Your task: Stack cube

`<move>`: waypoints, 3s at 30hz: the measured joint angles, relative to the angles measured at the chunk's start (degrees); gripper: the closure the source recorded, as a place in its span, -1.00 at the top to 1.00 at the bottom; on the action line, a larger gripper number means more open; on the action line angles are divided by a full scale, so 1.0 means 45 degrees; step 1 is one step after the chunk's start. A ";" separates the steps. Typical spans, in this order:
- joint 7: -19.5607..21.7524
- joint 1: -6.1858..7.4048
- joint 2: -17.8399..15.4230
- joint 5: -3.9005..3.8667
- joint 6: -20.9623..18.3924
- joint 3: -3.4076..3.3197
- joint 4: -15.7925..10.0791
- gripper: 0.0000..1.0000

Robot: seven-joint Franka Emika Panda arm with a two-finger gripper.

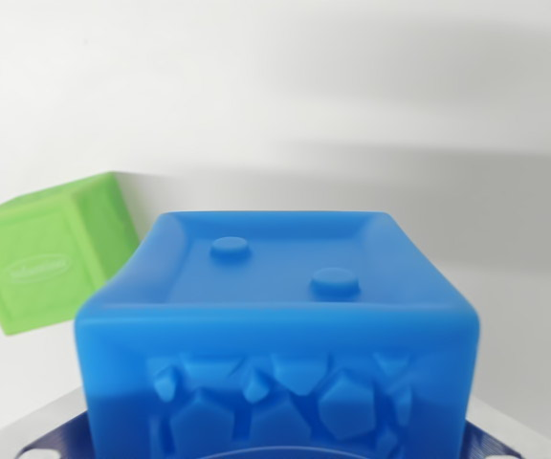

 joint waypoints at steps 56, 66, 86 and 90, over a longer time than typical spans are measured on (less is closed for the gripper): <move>-0.0685 0.1723 -0.1662 -0.0111 -0.0034 0.1292 -0.1552 -1.00; -0.0728 0.1726 -0.0329 -0.0090 0.1225 0.1291 -0.1605 -1.00; -0.0851 0.1726 0.1646 0.0070 0.3172 0.1305 -0.1558 -1.00; -0.0870 0.1726 0.1902 0.0100 0.3410 0.1315 -0.1536 -1.00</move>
